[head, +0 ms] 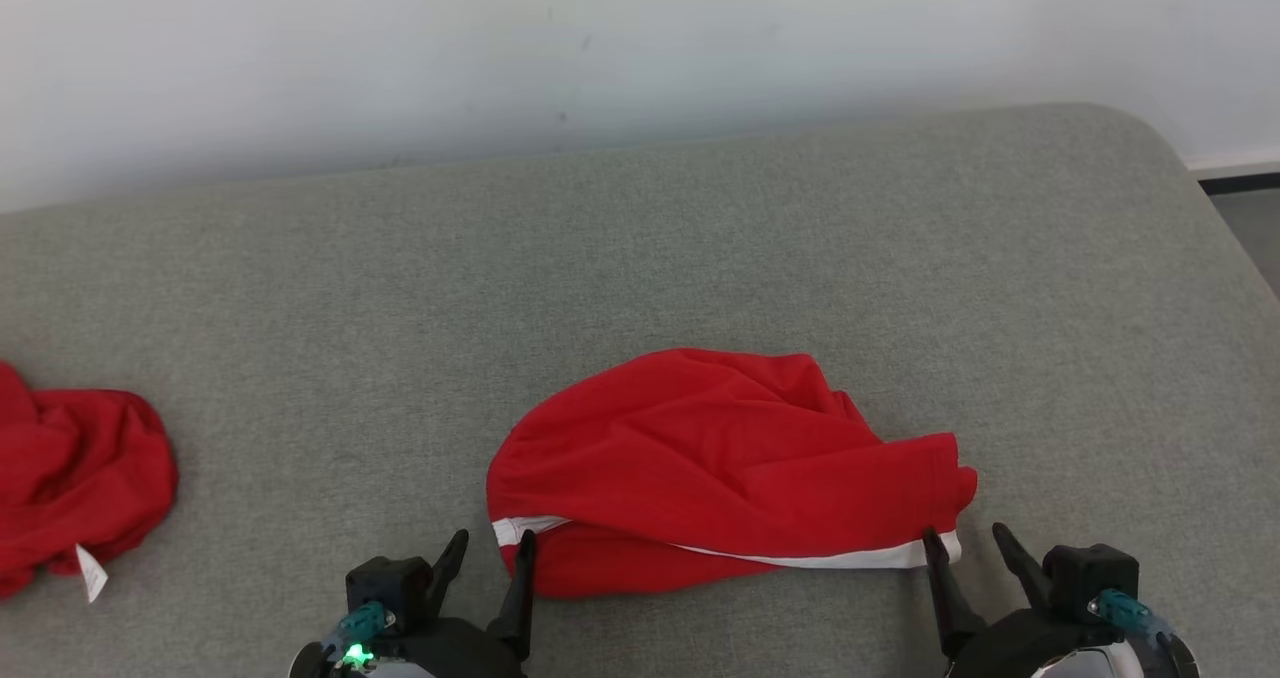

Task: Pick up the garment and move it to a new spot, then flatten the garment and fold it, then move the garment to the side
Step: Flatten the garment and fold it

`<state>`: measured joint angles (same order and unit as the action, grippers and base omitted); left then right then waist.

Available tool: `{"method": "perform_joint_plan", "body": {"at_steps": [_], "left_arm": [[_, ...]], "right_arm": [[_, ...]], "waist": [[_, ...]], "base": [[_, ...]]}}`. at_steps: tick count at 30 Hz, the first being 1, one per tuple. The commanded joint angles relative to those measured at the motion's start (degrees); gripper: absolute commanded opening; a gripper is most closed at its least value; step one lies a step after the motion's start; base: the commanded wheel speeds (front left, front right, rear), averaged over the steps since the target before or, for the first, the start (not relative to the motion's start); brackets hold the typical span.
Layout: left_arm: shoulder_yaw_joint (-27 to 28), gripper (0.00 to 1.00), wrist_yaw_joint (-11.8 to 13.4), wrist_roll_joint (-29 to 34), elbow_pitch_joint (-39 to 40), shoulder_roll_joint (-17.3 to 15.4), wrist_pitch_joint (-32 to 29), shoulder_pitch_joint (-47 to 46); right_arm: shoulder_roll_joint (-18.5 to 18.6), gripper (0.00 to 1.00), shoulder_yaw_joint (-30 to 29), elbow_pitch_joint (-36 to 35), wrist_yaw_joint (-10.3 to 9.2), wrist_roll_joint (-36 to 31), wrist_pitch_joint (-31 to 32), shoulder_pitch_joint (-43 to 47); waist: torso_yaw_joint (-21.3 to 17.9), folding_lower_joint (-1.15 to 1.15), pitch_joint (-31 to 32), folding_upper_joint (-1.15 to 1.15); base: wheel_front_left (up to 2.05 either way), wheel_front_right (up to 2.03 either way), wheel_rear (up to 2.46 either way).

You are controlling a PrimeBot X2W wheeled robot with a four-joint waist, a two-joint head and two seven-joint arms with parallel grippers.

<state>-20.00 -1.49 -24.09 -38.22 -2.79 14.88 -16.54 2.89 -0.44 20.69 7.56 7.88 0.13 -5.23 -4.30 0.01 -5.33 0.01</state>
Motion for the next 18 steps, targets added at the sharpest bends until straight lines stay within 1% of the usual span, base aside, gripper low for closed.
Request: {"method": "perform_joint_plan", "body": {"at_steps": [1, 6, 10, 11, 12, 13, 18], "left_arm": [[-0.25, 1.0, -0.04, -0.94, -0.85, -0.19, 0.33, -1.1], [0.12, 1.0, 0.29, -2.28, -0.95, -0.19, 0.36, -2.37], [0.06, 1.0, -0.04, -2.63, -1.51, -0.19, 0.27, -2.45], [-0.05, 0.44, -0.27, -2.85, -1.86, -0.19, 0.27, -2.64], [-0.19, 0.07, -0.52, -2.99, -2.28, -0.19, 0.27, -2.93], [-0.34, 0.0, -0.68, -3.23, -2.62, -0.19, 0.28, -3.17], [-1.33, 0.0, -1.25, -4.17, -3.97, -0.19, 0.27, -3.91]], "right_arm": [[0.01, 1.0, 0.47, 0.83, -0.15, 0.86, -0.36, -0.39], [-0.01, 1.0, 1.64, 3.06, -0.15, 1.87, -0.88, -0.87], [0.0, 1.0, 2.21, 4.03, -0.15, 2.37, -1.25, -1.31], [-0.01, 1.0, 2.35, 4.31, -0.15, 2.55, -1.29, -1.64], [-0.01, 1.0, 2.51, 4.58, -0.15, 2.7, -1.37, -1.99], [-0.01, 1.0, 2.66, 4.93, -0.15, 2.69, -1.31, -2.19], [0.0, 1.0, 3.16, 6.16, -0.15, 2.82, -0.46, -3.02]], "waist": [[-1.02, -0.01, -1.06, -0.01], [-1.15, -0.01, -1.38, -0.01], [-1.29, -0.01, -1.52, -0.01], [-1.34, -0.01, -1.57, -0.01], [-1.37, -0.01, -1.64, -0.01], [-1.37, -0.01, -1.68, -0.01], [-1.06, -0.01, -1.75, -0.01]], "base": [[0.0, 0.0, 0.0], [0.0, 0.0, 0.0], [0.0, 0.0, 0.0], [0.0, 0.0, 0.0], [0.0, 0.0, 0.0], [0.0, 0.0, 0.0], [0.0, 0.0, 0.0]]}}
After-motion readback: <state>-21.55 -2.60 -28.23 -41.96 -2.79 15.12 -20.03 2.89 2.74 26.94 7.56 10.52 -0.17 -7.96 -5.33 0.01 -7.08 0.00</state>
